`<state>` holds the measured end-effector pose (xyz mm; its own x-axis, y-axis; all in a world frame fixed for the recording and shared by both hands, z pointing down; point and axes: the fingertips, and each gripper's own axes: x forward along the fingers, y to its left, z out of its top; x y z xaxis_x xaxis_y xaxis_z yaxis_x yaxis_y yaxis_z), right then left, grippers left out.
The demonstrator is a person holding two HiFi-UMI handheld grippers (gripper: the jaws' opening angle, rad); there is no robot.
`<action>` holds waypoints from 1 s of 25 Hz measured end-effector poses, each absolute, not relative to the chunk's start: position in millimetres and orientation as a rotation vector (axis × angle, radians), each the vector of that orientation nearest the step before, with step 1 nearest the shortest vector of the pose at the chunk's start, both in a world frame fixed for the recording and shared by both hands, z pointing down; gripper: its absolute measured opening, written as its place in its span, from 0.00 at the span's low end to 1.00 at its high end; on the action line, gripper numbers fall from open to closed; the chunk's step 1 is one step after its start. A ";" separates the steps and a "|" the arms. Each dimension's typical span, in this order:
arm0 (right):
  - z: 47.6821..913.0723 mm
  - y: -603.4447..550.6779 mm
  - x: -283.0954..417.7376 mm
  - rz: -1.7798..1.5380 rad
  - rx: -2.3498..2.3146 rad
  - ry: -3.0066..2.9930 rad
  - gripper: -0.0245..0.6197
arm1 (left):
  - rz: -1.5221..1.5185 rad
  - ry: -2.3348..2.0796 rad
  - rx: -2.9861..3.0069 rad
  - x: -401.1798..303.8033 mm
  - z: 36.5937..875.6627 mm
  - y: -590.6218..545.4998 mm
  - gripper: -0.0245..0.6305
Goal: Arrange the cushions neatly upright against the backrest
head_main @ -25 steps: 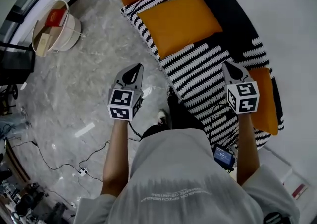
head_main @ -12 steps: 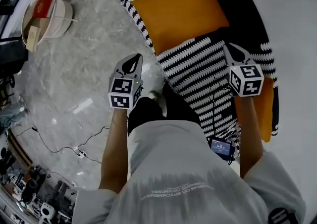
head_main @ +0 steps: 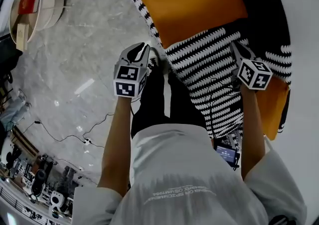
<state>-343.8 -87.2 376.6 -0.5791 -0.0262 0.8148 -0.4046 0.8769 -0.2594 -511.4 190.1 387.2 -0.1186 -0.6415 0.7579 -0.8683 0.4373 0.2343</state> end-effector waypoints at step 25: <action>569.5 -191.0 -350.0 1.378 0.610 -1.975 0.30 | 0.238 -1.468 1.151 -448.3 577.3 169.6 0.34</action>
